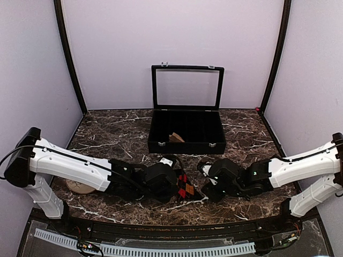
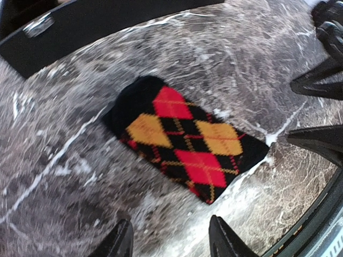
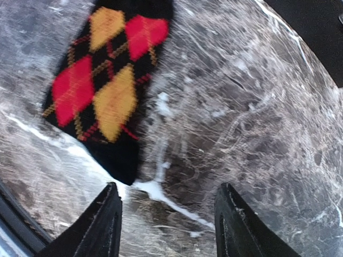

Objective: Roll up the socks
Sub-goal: Rotate the sock at the center of the board.

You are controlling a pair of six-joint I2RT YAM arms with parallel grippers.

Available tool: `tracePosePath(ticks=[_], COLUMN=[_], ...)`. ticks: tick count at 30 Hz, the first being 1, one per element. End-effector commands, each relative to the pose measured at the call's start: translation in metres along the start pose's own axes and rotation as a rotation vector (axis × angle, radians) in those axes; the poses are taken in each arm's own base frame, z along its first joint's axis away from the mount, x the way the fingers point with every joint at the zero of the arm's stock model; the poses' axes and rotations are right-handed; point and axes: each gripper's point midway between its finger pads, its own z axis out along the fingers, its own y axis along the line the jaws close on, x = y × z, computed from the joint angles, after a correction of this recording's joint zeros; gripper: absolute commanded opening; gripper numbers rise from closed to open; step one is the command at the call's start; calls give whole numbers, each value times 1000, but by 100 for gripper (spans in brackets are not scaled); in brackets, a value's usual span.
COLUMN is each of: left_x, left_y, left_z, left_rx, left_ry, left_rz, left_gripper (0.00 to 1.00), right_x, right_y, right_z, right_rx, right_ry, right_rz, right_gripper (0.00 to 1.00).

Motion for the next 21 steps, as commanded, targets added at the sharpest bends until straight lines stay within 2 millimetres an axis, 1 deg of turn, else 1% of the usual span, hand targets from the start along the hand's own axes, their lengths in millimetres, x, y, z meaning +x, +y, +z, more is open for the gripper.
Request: tracePosePath(ticks=[1, 4, 8, 9, 13, 21], left_x=[-16, -26, -25, -26, -23, -14], left_y=[-27, -43, -50, -51, -50, -37], left_z=[10, 22, 39, 40, 43, 39], left_rx=[32, 27, -9, -12, -20, -44], left_ry=[-26, -26, 3, 4, 9, 25], left_rz=[208, 267, 310, 305, 289, 275], left_gripper=[51, 50, 50, 50, 50, 50], right_x=[10, 18, 23, 25, 30, 28], right_y=[-17, -21, -24, -23, -19, 5], right_z=[5, 14, 26, 29, 36, 43], right_rx=[36, 43, 77, 81, 70, -43], right_ry=[24, 57, 98, 112, 142, 156], right_rz=[32, 55, 64, 65, 81, 128], right_gripper=[52, 49, 43, 42, 42, 40])
